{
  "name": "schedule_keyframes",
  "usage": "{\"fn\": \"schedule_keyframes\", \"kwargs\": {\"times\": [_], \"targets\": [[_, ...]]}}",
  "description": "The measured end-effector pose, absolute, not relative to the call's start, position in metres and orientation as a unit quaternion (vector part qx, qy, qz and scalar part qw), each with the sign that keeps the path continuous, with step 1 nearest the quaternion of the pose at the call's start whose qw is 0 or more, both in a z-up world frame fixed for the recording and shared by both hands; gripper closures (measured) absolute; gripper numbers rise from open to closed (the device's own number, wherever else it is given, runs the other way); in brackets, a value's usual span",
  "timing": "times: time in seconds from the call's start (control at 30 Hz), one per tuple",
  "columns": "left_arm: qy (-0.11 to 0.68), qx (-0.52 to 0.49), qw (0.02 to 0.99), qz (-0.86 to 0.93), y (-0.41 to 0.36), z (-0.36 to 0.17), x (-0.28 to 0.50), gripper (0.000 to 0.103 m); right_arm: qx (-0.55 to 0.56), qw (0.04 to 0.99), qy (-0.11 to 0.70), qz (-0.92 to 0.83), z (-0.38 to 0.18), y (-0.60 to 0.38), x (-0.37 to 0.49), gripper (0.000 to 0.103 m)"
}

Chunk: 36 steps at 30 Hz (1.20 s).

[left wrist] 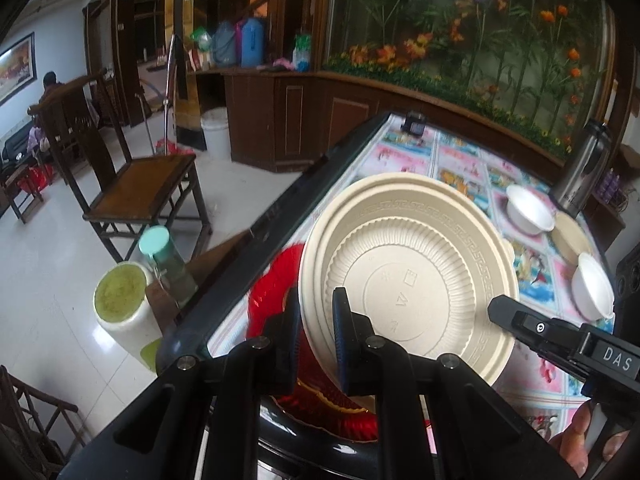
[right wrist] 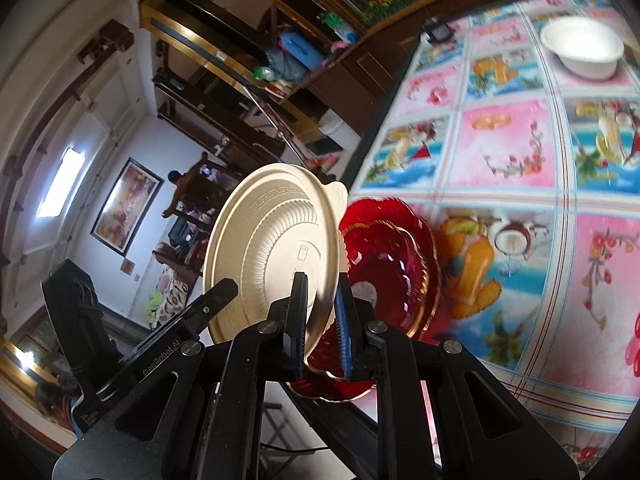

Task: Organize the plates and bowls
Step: 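Lift the beige bowl with both grippers and carry it to the red plates, then lower the beige bowl onto the red plates and open both grippers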

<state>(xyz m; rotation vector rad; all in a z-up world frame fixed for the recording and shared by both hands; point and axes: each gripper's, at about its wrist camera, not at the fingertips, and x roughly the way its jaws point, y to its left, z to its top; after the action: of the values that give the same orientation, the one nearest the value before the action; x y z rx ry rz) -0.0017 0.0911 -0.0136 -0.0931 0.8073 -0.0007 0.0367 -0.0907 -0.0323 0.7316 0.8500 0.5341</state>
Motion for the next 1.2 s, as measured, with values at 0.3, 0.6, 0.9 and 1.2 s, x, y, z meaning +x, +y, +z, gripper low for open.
{"fn": "schedule_keyframes", "kwargs": {"times": [0.3,0.6,0.9,1.2], "targets": [[0.415,-0.04,0.909,0.003,0.09,-0.03,0.002,0.089,0.352,0.801,0.418,0.242,-0.053,-0.09,0.046,0.088],[0.436,-0.043,0.899,0.004,0.094,-0.044,0.007,0.089,0.354,0.795,0.433,0.235,-0.066,-0.085,0.055,0.088],[0.438,-0.047,0.898,0.003,0.096,-0.046,0.008,0.089,0.354,0.794,0.435,0.235,-0.07,-0.085,0.058,0.088],[0.45,-0.049,0.892,0.004,0.098,-0.053,0.012,0.088,0.355,0.791,0.441,0.233,-0.077,-0.081,0.059,0.088]]}}
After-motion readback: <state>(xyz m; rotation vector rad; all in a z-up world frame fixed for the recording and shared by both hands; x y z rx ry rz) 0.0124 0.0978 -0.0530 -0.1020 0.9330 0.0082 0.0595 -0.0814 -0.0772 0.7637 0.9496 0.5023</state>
